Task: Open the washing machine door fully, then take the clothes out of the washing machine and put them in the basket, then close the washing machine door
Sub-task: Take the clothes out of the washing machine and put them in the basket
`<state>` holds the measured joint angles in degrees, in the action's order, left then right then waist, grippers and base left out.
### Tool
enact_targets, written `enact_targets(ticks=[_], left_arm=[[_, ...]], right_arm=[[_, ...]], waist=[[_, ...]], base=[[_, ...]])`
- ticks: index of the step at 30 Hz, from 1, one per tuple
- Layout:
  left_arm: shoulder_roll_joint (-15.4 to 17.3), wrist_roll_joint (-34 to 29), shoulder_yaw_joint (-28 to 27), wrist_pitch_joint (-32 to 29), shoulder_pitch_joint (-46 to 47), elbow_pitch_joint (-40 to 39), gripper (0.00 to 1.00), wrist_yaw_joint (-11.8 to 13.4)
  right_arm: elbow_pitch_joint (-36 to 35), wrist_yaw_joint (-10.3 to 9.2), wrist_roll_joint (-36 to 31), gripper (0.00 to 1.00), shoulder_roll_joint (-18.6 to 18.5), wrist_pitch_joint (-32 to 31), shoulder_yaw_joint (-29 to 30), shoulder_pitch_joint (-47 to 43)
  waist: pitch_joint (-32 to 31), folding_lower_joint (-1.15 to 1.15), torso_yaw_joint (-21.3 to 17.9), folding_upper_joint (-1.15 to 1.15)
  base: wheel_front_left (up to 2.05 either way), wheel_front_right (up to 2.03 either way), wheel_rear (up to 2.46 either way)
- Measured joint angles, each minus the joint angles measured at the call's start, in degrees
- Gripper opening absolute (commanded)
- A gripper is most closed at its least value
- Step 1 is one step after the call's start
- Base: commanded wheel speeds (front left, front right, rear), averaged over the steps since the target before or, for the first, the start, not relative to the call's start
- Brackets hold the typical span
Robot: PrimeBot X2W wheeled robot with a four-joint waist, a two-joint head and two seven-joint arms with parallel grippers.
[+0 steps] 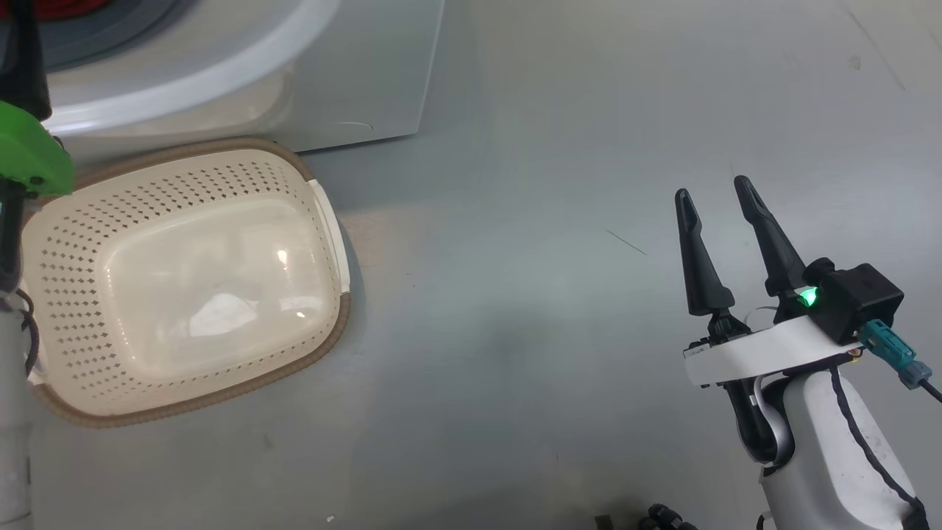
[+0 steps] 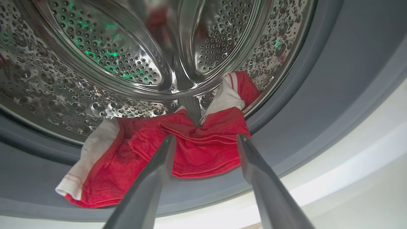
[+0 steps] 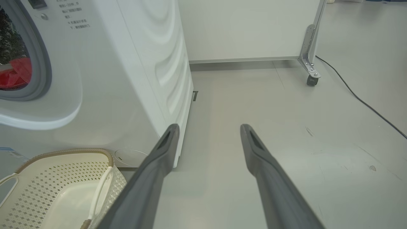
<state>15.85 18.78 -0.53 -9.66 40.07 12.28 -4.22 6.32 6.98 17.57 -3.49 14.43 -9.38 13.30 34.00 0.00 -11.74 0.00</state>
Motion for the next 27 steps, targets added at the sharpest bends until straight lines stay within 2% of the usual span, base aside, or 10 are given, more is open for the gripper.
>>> enact_targets(ticks=[10, 18, 27], left_arm=[[1.1, -0.7, -0.6, -7.4, 8.4, 6.4, 1.0, 2.9], [1.3, -0.8, -0.1, -10.7, 14.5, 11.0, 1.0, 3.5], [1.3, -0.7, -1.1, -13.5, 20.0, 16.6, 1.0, 6.0]], right_arm=[[0.0, 0.0, 0.5, 1.0, 0.3, 0.0, -0.2, 1.3], [-0.1, 0.01, 0.5, 1.0, 0.7, 0.0, -0.3, 2.1], [-0.1, 0.01, 1.1, 1.0, 0.8, 0.0, -0.8, 2.9]], waist=[[3.0, 0.0, -3.1, 0.0], [5.1, 0.0, -4.4, 0.0], [6.6, 0.0, -5.4, 0.0]], base=[[0.0, 0.0, 0.0], [0.0, 0.0, 0.0], [0.0, 0.0, 0.0]])
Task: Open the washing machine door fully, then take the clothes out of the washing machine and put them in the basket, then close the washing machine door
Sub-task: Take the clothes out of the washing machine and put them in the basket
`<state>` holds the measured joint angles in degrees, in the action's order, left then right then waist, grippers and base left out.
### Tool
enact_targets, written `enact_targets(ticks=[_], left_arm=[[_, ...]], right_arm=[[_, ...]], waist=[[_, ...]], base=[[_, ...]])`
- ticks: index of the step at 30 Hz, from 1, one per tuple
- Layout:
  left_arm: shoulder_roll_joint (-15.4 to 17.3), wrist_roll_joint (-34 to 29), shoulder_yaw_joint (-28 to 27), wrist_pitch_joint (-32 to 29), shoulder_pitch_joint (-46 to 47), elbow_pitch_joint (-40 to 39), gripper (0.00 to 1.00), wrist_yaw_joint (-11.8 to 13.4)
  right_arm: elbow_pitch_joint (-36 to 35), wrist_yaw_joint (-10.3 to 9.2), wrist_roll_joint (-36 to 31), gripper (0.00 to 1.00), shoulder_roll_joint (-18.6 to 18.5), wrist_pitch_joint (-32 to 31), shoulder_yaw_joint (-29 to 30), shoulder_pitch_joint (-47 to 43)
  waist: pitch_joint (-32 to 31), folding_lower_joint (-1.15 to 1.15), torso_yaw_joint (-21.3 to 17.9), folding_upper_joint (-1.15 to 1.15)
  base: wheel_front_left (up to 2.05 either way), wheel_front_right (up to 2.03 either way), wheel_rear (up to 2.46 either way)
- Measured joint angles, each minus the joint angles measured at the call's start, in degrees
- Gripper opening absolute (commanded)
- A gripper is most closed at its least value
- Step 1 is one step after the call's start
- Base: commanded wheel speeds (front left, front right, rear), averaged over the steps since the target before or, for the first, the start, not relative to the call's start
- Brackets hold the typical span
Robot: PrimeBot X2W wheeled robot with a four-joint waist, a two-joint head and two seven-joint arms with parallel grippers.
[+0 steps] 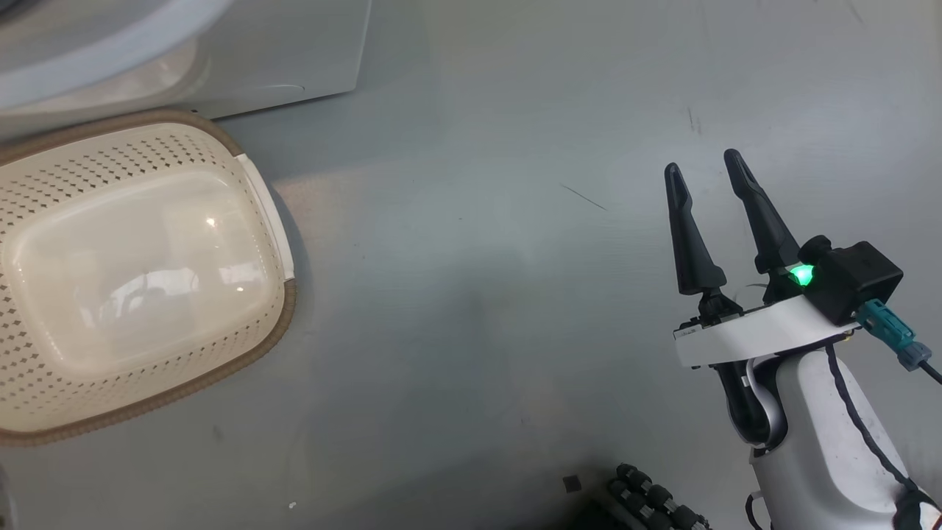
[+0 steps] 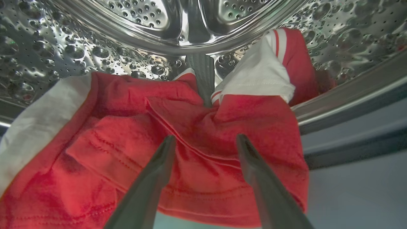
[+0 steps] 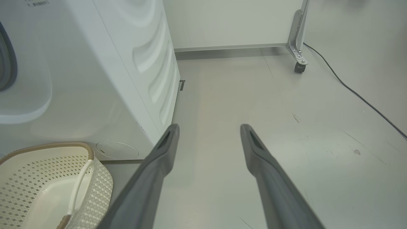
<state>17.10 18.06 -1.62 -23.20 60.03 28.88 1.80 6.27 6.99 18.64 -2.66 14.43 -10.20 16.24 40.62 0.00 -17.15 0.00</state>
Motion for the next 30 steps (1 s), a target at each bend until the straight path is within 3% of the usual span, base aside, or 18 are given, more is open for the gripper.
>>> enact_targets(ticks=[26, 27, 28, 29, 30], left_arm=[[0.7, -2.0, 0.6, -2.2, 7.1, 11.2, 1.0, 2.0], [0.7, -2.0, 0.6, -2.3, 7.4, 11.5, 0.91, 2.0], [0.6, -2.0, 0.7, -2.5, 7.6, 11.6, 0.49, 2.0], [0.5, -2.0, 0.7, -2.5, 7.8, 11.9, 0.0, 1.9], [0.5, -2.0, 0.8, -2.5, 8.0, 12.1, 0.0, 1.9]], right_arm=[[-0.2, 0.0, 0.6, 1.0, 0.1, 0.0, -1.0, 1.0], [-0.2, 0.0, 0.8, 1.0, 0.1, 0.0, -1.0, 1.0], [-0.2, 0.0, 1.0, 1.0, 0.1, 0.0, -1.0, 1.1], [-0.3, 0.0, 1.1, 1.0, 0.1, 0.0, -1.0, 1.2], [-0.3, 0.0, 1.1, 1.0, 0.1, 0.0, -1.0, 1.3]], waist=[[2.1, 0.0, -0.6, 0.0], [2.2, 0.0, -0.5, 0.0], [2.2, 0.0, -0.5, 0.0], [2.2, 0.0, -0.5, 0.0], [2.2, 0.0, -0.5, 0.0]], base=[[0.0, 0.0, 0.0], [0.0, 0.0, 0.0], [0.0, 0.0, 0.0], [0.0, 0.0, 0.0], [0.0, 0.0, 0.0]])
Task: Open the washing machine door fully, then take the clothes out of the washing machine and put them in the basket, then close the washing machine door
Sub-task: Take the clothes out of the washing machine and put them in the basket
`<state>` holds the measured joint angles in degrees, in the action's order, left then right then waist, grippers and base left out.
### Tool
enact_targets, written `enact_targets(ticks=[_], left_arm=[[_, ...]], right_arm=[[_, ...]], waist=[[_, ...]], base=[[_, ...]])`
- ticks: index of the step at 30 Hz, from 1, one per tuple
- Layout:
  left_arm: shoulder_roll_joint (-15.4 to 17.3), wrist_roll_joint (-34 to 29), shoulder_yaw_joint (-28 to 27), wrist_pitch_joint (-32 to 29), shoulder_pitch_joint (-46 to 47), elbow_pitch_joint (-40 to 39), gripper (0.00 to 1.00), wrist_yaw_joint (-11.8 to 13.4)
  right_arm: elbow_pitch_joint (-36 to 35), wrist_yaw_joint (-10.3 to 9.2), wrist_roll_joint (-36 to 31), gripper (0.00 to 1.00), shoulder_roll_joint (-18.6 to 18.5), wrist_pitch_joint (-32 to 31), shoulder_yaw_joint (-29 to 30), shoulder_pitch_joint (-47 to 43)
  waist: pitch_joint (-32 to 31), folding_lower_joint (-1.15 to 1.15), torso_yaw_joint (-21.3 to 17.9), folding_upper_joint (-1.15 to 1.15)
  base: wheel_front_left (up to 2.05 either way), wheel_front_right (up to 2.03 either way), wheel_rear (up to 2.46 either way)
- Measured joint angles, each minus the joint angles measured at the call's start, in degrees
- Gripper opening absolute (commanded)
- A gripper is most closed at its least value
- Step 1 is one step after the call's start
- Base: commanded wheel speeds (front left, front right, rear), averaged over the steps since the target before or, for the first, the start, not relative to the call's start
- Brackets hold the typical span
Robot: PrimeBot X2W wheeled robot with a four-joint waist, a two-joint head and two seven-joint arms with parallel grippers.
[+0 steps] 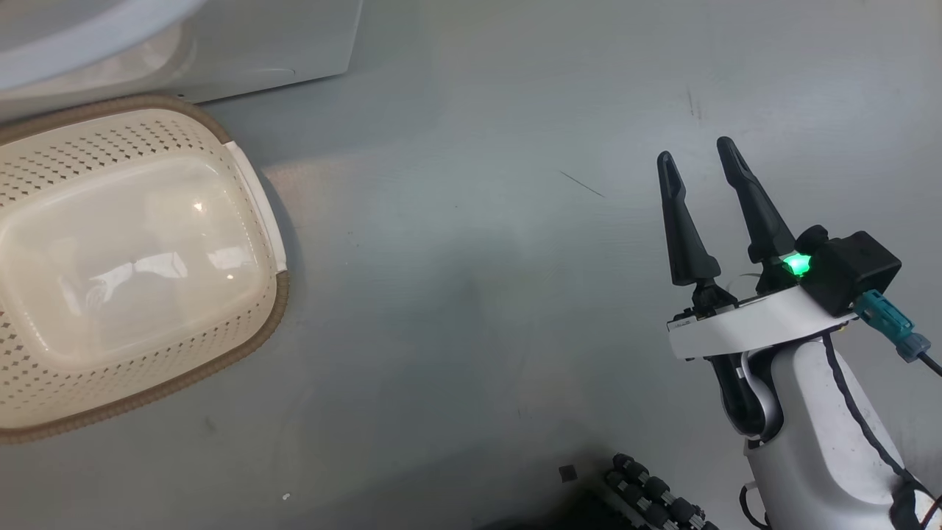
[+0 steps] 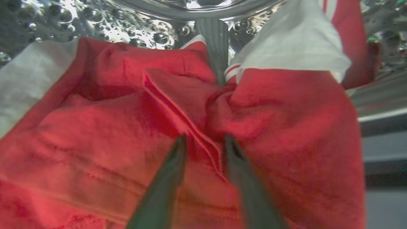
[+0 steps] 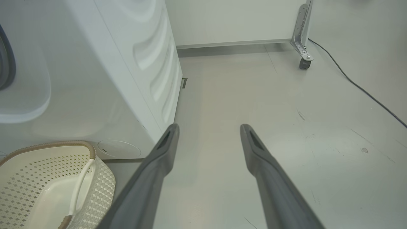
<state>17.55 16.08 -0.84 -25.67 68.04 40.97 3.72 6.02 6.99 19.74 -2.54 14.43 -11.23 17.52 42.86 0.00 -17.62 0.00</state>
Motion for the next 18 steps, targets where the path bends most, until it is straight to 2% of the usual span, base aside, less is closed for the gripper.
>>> enact_targets(ticks=[9, 18], left_arm=[[-0.6, 0.0, 1.0, 1.3, 0.8, 2.2, 0.0, -1.0], [-2.3, 0.4, 1.0, 6.8, 0.7, 3.5, 0.0, -2.3]], right_arm=[[0.1, 0.0, 0.0, 1.0, 0.0, 0.0, 0.0, 0.5], [0.6, 0.0, 0.0, 1.0, 0.0, 0.0, 0.6, 0.6]], waist=[[-0.4, 0.0, 0.2, 0.0], [-2.1, 0.0, 1.0, 0.0]], base=[[0.0, 0.0, 0.0], [0.0, 0.0, 0.0]])
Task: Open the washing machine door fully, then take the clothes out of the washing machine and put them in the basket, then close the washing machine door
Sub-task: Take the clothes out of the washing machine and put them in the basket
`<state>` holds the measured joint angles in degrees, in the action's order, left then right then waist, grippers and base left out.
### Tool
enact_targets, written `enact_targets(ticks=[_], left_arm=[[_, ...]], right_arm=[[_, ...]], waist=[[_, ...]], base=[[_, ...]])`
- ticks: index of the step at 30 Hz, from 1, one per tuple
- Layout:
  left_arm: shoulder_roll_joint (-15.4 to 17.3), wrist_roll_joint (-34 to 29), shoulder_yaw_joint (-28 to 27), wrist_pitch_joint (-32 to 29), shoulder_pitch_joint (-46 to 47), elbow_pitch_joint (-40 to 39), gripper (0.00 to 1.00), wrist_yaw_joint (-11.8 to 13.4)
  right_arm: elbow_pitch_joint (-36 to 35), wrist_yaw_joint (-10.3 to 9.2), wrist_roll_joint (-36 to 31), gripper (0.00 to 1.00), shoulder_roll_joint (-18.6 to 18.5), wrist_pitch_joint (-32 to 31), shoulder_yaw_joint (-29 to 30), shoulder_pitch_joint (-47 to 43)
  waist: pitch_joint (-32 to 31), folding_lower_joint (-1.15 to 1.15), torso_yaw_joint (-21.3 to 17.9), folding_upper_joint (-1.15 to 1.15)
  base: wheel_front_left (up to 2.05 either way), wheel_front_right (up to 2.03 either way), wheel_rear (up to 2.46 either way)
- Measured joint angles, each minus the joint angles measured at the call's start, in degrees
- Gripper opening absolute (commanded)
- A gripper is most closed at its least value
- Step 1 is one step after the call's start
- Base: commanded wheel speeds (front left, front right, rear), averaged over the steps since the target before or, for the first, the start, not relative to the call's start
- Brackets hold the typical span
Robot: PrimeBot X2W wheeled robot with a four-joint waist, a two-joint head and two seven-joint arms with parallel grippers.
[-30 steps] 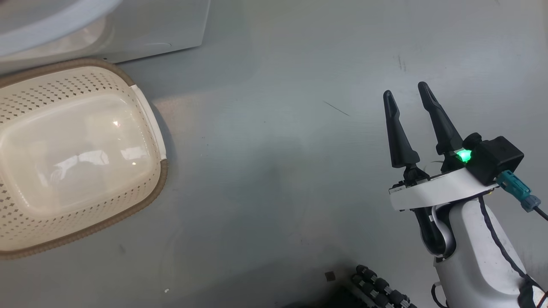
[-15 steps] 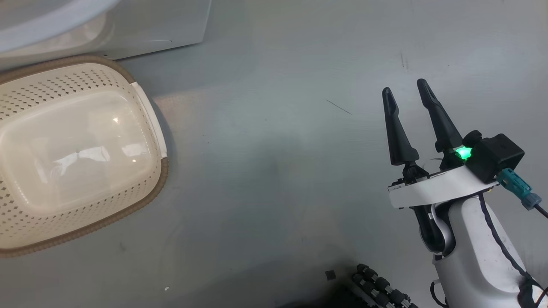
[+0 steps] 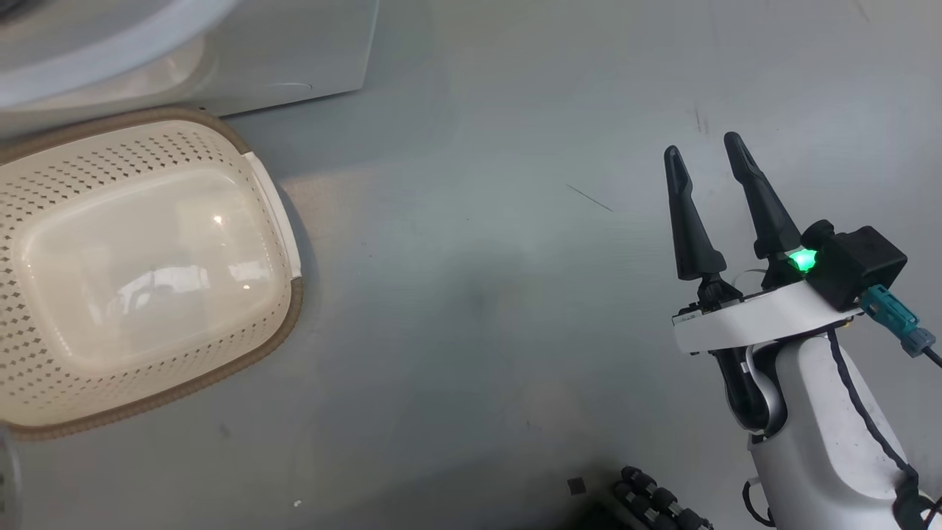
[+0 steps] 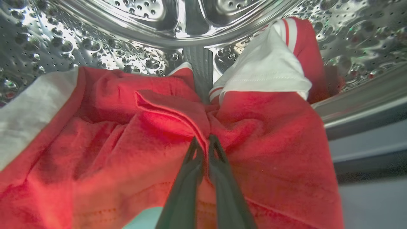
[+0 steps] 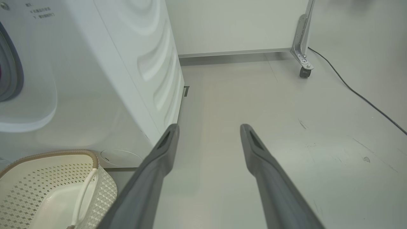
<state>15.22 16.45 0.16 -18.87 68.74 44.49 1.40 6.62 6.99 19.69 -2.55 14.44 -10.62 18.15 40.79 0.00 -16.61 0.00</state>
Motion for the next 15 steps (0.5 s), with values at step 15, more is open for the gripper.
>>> enact_targets(ticks=[15], left_arm=[[-1.6, 0.6, -0.1, 9.0, -2.8, 3.0, 0.0, -1.8]], right_arm=[[0.5, 0.0, -0.6, 1.0, 0.0, 0.0, 1.3, 0.0]], waist=[[-3.5, 0.0, 2.6, 0.0]], base=[[0.0, 0.0, 0.0]])
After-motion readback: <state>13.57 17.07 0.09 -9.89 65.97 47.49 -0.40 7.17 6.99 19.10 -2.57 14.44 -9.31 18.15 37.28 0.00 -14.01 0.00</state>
